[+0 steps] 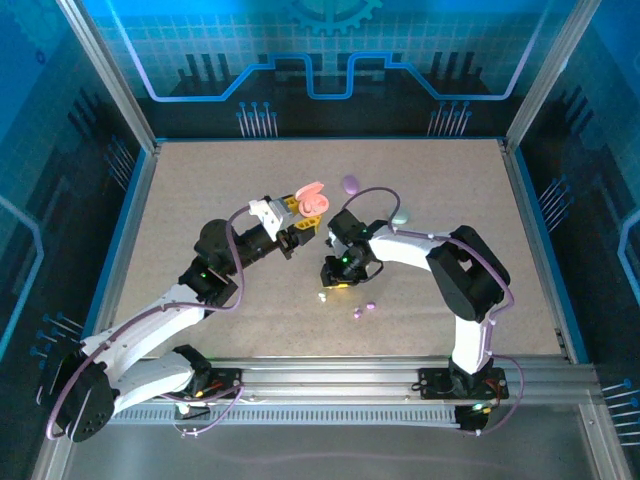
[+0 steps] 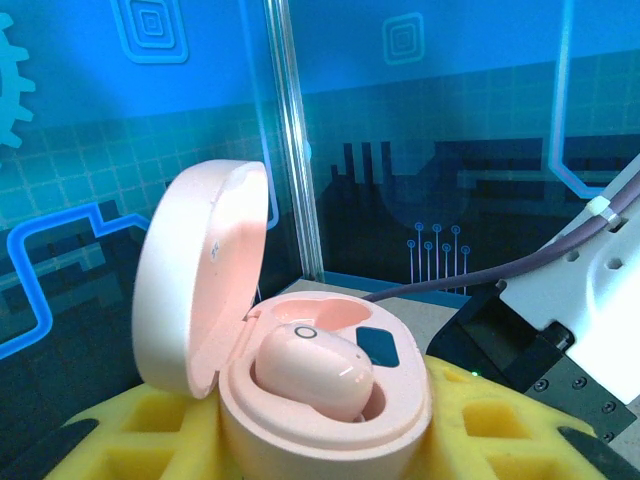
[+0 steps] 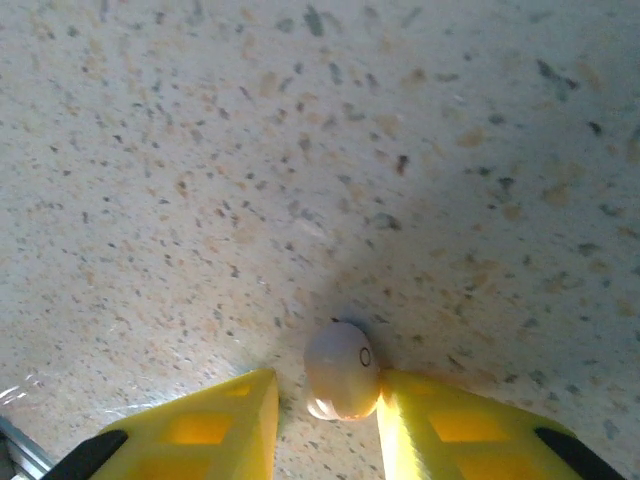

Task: Insert the wireless bluetooth earbuds into the charging case

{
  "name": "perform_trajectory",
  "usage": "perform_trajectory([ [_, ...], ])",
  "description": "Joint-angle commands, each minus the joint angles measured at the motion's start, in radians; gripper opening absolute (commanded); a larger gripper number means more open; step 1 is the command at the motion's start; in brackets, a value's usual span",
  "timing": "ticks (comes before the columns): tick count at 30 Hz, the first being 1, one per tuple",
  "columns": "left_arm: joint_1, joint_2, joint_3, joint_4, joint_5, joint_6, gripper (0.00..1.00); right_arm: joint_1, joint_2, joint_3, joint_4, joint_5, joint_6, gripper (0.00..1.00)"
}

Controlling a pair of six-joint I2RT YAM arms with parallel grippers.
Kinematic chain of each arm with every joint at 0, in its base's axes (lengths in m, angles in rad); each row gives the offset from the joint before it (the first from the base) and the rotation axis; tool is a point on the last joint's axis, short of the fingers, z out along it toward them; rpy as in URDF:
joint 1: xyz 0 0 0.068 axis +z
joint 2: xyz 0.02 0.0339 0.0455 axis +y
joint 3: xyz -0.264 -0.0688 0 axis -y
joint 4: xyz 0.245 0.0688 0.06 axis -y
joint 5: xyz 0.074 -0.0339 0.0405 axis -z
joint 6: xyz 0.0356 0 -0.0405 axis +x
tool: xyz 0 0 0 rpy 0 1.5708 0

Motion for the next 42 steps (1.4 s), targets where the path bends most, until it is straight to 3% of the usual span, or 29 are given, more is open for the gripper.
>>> perform_trajectory([
  [1,-0.005,-0.009,0.014,0.018,-0.004,0.003,0.29,0.010,0.004,0.034,0.029,-0.030,0.012,0.33],
  [14,-0.004,-0.010,0.012,0.018,-0.006,0.002,0.29,0.042,0.057,0.092,-0.010,-0.062,-0.009,0.33],
  [31,-0.005,-0.020,0.007,0.016,-0.008,0.002,0.29,0.092,0.007,0.077,-0.098,-0.057,-0.044,0.32],
  [42,-0.004,-0.023,0.009,0.018,-0.009,0.001,0.29,0.109,-0.004,0.134,-0.168,0.032,-0.094,0.33],
])
